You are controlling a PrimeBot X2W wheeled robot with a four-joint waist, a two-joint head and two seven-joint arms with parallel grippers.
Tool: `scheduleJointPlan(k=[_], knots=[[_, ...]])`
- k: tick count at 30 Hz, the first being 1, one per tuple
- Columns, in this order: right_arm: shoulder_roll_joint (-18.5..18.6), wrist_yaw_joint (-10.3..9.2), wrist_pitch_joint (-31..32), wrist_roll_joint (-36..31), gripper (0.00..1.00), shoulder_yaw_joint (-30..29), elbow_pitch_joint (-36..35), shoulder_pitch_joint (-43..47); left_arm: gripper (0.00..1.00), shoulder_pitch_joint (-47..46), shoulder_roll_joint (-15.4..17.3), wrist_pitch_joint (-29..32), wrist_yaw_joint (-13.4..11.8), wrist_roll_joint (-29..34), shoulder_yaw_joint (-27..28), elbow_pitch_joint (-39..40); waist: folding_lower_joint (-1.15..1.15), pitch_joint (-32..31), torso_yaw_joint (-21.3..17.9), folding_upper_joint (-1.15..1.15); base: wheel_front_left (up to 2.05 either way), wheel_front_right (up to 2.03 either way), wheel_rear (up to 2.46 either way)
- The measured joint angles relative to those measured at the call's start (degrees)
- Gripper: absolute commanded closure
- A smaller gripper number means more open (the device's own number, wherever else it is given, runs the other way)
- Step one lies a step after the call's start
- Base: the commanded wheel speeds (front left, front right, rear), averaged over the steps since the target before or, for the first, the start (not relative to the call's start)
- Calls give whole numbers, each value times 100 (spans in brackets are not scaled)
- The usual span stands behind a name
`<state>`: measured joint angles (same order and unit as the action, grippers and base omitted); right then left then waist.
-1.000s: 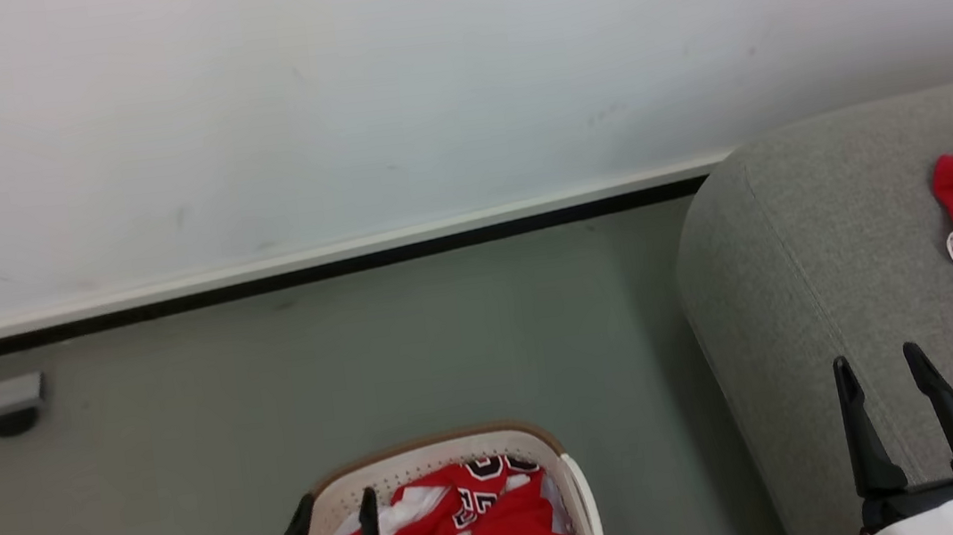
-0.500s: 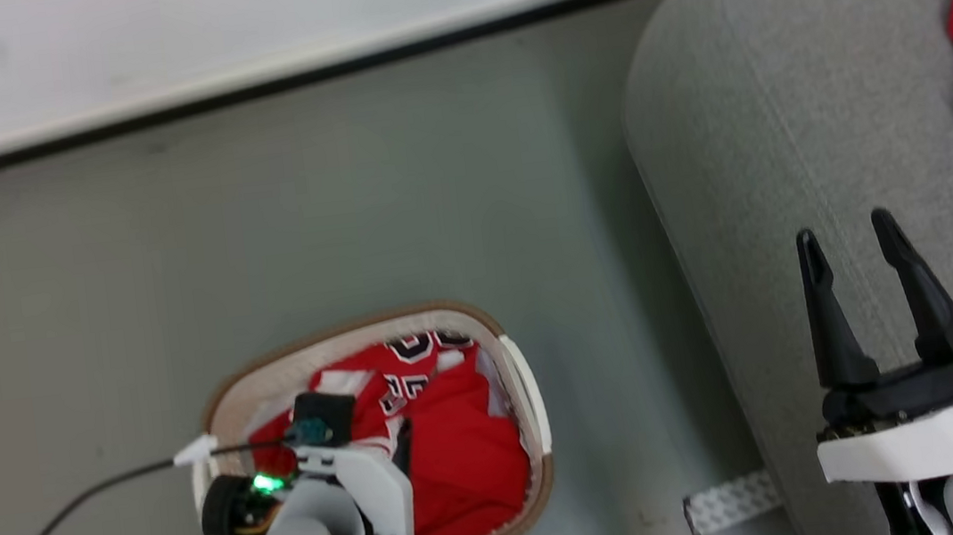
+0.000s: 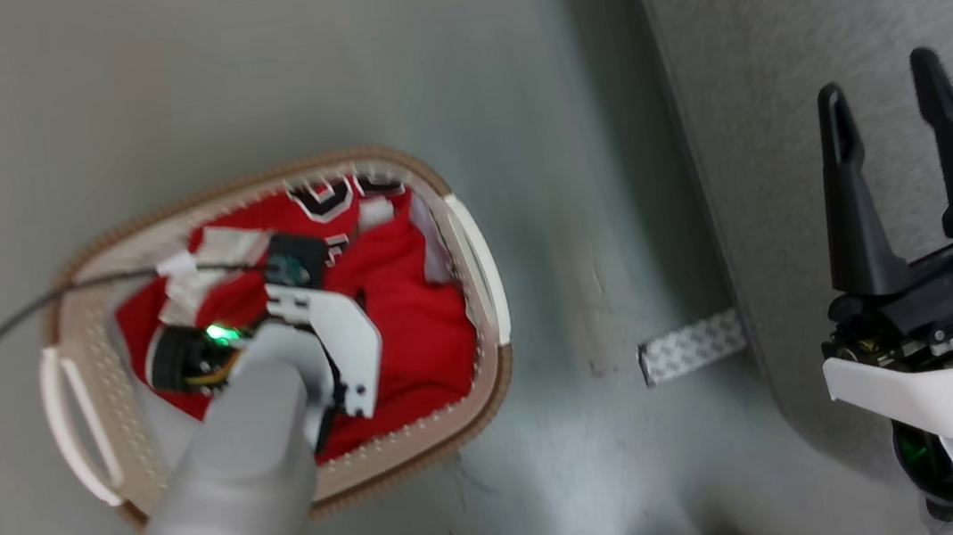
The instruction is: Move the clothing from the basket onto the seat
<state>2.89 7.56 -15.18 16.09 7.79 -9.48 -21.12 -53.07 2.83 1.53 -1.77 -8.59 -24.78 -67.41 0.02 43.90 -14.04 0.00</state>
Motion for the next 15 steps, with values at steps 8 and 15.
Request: scheduleJointPlan(k=[8,15], knots=[[0,-1,0,108,0,35,-530,-110,0,-653,162,143,-88,118,-171,-386,0,956,-125,0,0,0,0],[-1,-1,0,121,0,-60,-506,-109,100,-779,185,188,-3,224,-371,-491,-1,1198,-180,0,0,0,0]])
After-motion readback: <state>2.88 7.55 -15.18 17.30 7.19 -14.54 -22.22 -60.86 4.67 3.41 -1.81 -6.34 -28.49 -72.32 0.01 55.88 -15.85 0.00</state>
